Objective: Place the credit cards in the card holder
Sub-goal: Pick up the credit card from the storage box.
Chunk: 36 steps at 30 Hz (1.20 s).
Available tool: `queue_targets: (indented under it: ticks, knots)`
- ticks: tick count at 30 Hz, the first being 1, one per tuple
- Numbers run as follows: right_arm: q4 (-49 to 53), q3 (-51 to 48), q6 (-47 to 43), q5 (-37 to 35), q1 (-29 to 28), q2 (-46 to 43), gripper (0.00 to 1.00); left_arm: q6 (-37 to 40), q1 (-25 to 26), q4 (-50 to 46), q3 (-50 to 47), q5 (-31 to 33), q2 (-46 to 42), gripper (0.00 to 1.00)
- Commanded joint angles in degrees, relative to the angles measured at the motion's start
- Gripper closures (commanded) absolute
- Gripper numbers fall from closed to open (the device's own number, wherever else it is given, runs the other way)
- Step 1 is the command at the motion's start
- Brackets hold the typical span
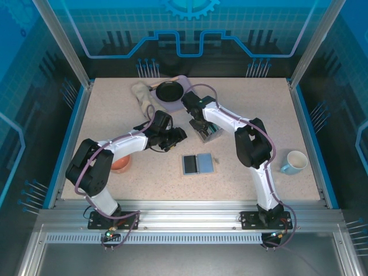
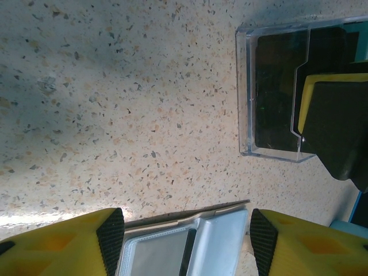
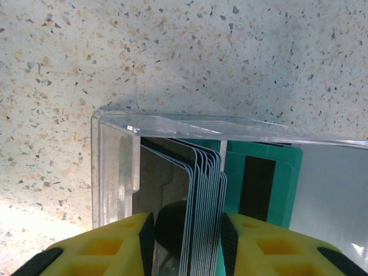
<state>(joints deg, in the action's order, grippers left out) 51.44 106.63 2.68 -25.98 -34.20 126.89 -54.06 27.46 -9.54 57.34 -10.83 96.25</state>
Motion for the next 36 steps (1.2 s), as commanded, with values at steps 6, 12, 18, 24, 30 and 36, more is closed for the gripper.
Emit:
queue_targets:
  ticks: [6, 12, 18, 24, 30, 36]
  knots:
    - [-0.44, -1.32, -0.64, -2.13, -0.44, -3.12, 0.64, -0.25, -0.66, 0.49, -1.66, -1.01, -1.93, 0.37]
    - [-0.55, -1.69, -0.84, -2.47, -0.46, -3.16, 0.66, -0.45, -0.66, 0.61, -1.66, -1.26, -1.77, 0.38]
    - [-0.75, -1.86, -1.27, -2.26, -0.35, -3.23, 0.74, -0.59, -0.67, 0.66, -1.61, -1.39, -1.68, 0.38]
    - [-0.62, -1.86, -1.14, -2.15, -0.34, -3.61, 0.79, -0.53, -0.66, 0.66, -1.7, -1.39, -1.56, 0.38]
    - [-0.12, -1.6, -1.02, -1.66, -0.38, -4.63, 0.85, -0.48, -0.66, 0.61, -1.79, -1.46, -1.39, 0.38]
    - [0.62, -1.52, -0.58, 0.09, -0.35, -6.19, 0.9, -0.49, -0.69, 0.62, -2.0, -1.52, -1.63, 0.38]
